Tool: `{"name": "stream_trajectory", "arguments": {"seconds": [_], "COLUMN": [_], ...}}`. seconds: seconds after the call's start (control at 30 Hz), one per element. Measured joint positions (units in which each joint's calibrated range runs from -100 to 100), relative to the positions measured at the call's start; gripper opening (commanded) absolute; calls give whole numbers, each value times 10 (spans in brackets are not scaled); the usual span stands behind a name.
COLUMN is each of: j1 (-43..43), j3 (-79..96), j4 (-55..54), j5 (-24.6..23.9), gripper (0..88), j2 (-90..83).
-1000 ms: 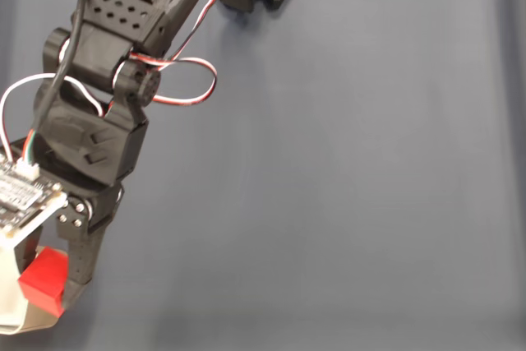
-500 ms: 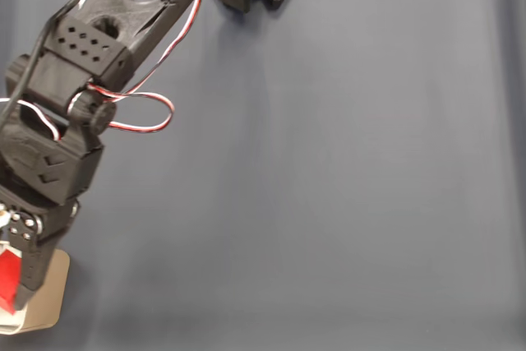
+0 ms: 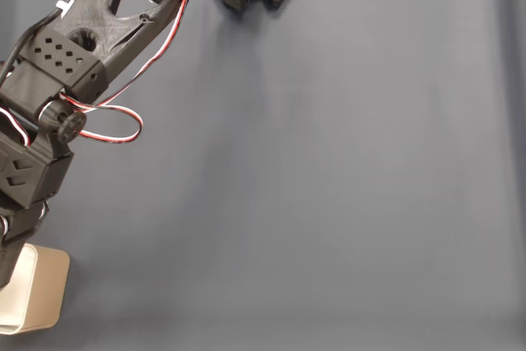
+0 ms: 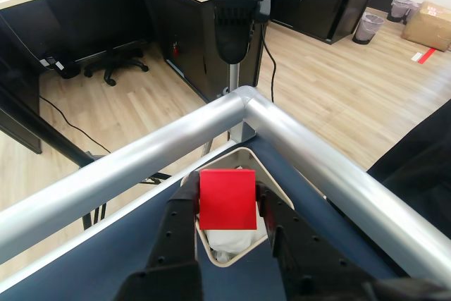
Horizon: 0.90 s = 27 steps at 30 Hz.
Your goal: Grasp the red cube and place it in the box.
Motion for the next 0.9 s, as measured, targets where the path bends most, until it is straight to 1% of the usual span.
{"name": "stream_trajectory", "arguments": {"seconds": [0.9], "j1": [5], "j3": [-62], "j4": [-3], "j5": [11], "gripper": [0], "j2": [69]}}
